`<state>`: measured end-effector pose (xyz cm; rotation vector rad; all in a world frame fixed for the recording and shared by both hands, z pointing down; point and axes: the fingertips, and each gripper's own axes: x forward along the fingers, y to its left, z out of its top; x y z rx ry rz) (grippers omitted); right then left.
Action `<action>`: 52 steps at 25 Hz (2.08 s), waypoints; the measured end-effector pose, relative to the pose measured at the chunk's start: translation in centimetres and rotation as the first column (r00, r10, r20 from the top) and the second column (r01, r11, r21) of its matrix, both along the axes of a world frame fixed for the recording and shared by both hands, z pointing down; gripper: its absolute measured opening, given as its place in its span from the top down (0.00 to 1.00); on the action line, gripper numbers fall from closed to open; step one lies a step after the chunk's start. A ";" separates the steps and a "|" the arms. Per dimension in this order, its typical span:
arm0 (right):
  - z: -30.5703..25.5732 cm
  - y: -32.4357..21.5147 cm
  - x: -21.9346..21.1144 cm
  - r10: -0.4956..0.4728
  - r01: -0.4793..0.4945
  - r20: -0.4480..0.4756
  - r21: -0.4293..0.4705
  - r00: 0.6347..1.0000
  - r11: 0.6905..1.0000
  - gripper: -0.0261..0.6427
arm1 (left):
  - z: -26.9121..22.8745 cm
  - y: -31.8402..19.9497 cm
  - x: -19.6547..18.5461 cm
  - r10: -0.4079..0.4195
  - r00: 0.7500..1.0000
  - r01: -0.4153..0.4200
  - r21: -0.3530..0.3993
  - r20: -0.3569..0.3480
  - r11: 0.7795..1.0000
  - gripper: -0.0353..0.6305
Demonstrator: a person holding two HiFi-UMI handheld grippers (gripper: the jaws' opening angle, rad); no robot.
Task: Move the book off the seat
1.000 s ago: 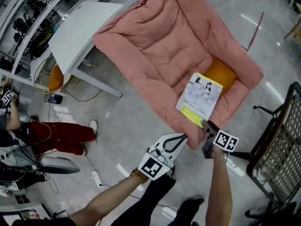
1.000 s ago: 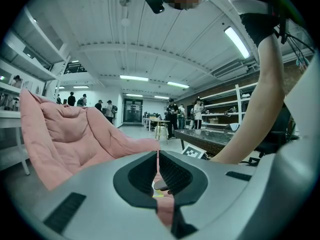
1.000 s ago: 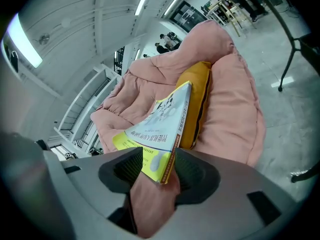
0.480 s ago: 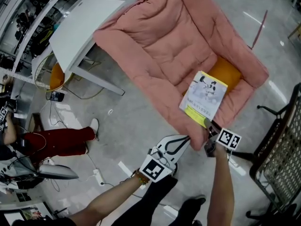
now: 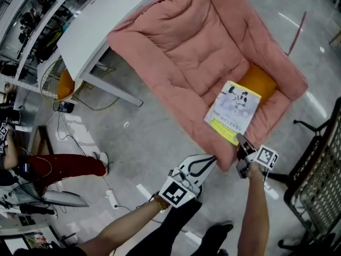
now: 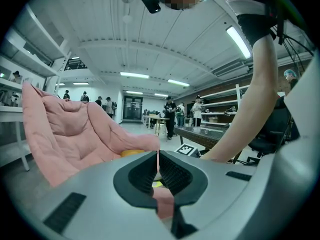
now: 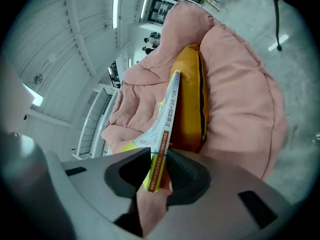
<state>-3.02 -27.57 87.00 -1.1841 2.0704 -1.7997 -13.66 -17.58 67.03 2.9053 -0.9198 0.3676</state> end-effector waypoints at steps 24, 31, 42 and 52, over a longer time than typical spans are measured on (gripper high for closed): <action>-2.4 -2.2 -1.3 -0.016 0.014 0.034 0.052 0.999 0.999 0.84 | -0.3 -0.1 0.5 -0.009 1.000 0.009 -0.008 0.002 1.000 0.95; -6.5 -3.5 -2.3 -0.005 -0.015 0.191 0.106 0.982 0.994 0.85 | -1.2 -0.2 1.1 -0.014 1.000 0.014 0.004 -0.009 1.000 0.95; -9.6 -3.1 -2.0 0.023 -0.049 0.217 0.115 0.976 0.992 0.85 | -2.2 -0.1 1.7 -0.020 0.999 0.021 0.017 -0.024 1.000 0.95; -14.8 -2.3 -0.6 0.034 -0.087 0.293 0.167 0.955 0.982 0.85 | -3.6 -0.3 4.0 -0.019 0.999 0.021 0.040 -0.041 0.999 0.95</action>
